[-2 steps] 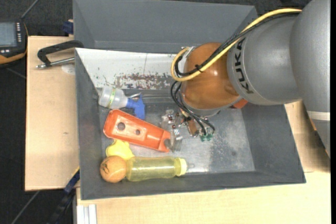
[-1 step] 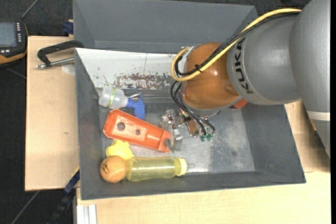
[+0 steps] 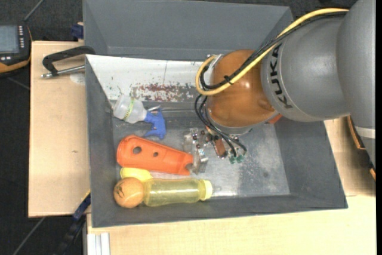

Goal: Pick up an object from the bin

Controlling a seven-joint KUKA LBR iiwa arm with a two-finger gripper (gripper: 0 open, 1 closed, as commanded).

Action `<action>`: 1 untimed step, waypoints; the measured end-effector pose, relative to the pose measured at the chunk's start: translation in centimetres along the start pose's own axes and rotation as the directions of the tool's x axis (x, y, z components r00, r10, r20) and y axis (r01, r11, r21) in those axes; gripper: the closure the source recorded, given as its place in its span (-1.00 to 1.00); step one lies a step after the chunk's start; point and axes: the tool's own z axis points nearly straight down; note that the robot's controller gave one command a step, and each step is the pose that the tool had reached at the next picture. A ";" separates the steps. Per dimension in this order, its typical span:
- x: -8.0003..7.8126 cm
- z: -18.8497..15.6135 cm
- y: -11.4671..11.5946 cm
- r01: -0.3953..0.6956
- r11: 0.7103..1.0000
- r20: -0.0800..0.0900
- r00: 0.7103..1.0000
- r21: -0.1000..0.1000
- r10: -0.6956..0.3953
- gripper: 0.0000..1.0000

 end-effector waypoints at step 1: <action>1.1 -0.6 0.1 0.037 0.999 -0.001 0.999 -0.001 -0.037 1.00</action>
Offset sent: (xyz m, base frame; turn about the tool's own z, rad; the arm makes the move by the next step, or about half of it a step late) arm 0.0020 0.0091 0.0883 -0.0683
